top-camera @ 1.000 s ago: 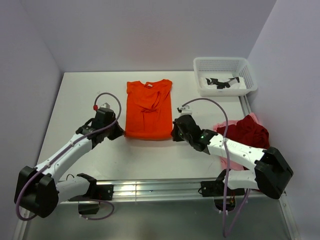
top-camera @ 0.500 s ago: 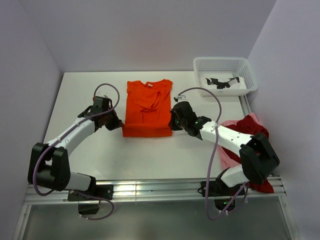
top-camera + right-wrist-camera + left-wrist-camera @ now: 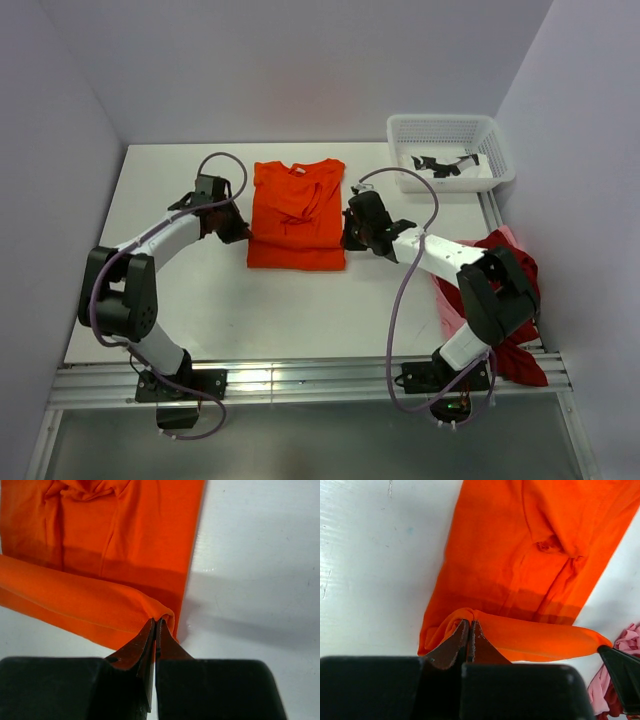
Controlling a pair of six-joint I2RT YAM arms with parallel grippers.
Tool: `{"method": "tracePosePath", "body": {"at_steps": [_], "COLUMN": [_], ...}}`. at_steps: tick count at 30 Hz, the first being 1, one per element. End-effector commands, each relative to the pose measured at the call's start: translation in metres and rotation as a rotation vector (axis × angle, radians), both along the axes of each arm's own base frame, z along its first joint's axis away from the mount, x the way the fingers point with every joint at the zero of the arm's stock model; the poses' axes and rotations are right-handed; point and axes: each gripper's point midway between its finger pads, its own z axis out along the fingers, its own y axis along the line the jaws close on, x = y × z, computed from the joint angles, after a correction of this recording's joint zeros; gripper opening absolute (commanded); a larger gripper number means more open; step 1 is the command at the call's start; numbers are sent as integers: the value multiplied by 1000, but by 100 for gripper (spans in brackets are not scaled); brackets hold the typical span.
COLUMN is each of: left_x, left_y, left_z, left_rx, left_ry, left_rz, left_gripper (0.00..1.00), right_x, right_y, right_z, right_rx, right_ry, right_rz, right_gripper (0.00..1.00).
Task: Roll the t-shirts
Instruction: Fold the tshirt
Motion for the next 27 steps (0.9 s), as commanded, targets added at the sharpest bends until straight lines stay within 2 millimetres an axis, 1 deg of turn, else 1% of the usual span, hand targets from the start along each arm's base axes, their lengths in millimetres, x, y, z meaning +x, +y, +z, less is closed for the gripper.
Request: {"method": "tracePosePath", "body": {"at_steps": [1,3,4,6,7,15,16,17,18,19,21,22,23,25,26,27], "left_x": [20,25,26,31,32,43,43,43,43,43,43,43,43,44,45,45], "left_y": [0,1,2,2,2,8,8,8,7,6,5,5,5,8,14,16], "left_z": [9,10,6,6,2,-4,-5,-7,-9,-10,-10,-10,-8,1,5,14], "left_rx": [7,16,20,22,23,29,29,27,22,15,11,13,15,24,55,60], "left_ry": [-50,-52,-42,-43,-34,-22,-20,-16,-10,-6,-7,-11,-18,-44,-53,-76], "left_rz": [-11,-3,-1,6,7,30,30,31,28,22,17,14,14,16,39,44], "left_gripper": [0,0,0,0,0,0,0,1,3,11,23,32,37,46,47,48], "right_x": [26,32,34,39,42,60,62,66,67,68,71,71,71,72,71,70], "right_y": [-1,-2,-2,0,-1,2,1,3,2,2,1,1,0,-4,-6,-7], "right_z": [15,15,11,11,8,10,11,15,12,12,15,16,16,24,23,26], "right_rx": [17,16,9,13,10,19,20,23,13,13,11,12,11,10,9,13], "right_ry": [-58,-60,-50,-53,-48,-55,-56,-63,-55,-55,-58,-60,-58,-77,-77,-85], "right_rz": [-21,-29,-30,-29,-33,-49,-53,-56,-60,-63,-73,-77,-84,-105,-110,-114], "right_gripper": [0,0,0,0,0,0,1,6,9,11,15,15,18,23,33,37]}}
